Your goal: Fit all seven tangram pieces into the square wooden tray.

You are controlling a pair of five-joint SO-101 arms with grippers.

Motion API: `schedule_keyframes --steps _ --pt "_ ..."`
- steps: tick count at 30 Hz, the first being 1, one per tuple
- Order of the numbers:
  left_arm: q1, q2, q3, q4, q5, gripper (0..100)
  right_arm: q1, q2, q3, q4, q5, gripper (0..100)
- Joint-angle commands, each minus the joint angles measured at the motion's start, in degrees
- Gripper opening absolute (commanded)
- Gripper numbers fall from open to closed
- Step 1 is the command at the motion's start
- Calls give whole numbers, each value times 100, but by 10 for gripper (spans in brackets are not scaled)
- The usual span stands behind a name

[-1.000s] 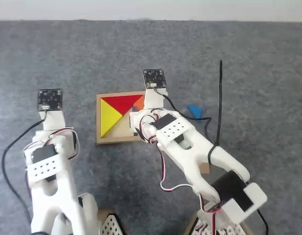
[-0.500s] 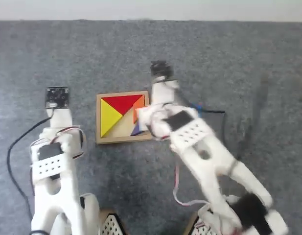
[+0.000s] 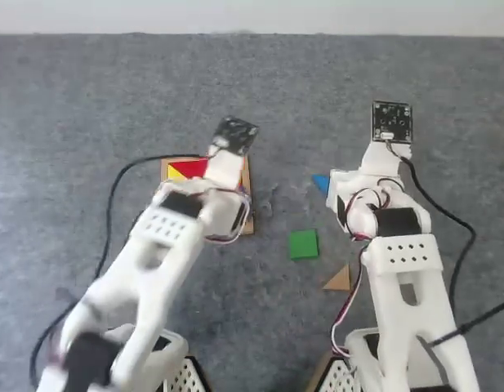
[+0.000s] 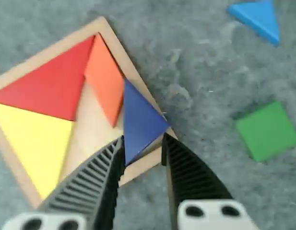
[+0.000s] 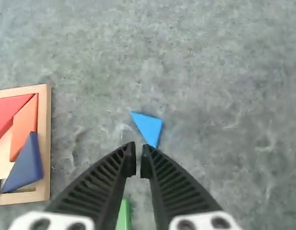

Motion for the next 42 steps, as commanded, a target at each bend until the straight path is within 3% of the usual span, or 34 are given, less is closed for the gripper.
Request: schedule_keyframes --steps 1,6,12,18,23,27,30,36,42 --pt "114 1635 -1059 114 105 126 -75 -251 9 -163 105 17" --pt "9 2286 -1587 589 105 126 -84 -251 53 -189 105 17" --pt "-211 2268 -1640 615 141 126 -101 -251 53 -189 105 20" --pt "105 1248 -1279 765 105 130 -101 -251 53 -189 105 20" --pt "-193 316 -602 167 211 131 -215 -251 53 -180 105 20" --pt "-149 809 -479 -554 853 132 -462 -251 62 -171 114 20" --pt "141 1495 -980 -132 870 150 -497 -251 114 -198 114 20" --pt "-202 2207 -1560 79 844 156 -479 -251 123 -189 114 20" --pt "-202 2233 -1560 695 193 151 -462 -251 123 -189 114 20"
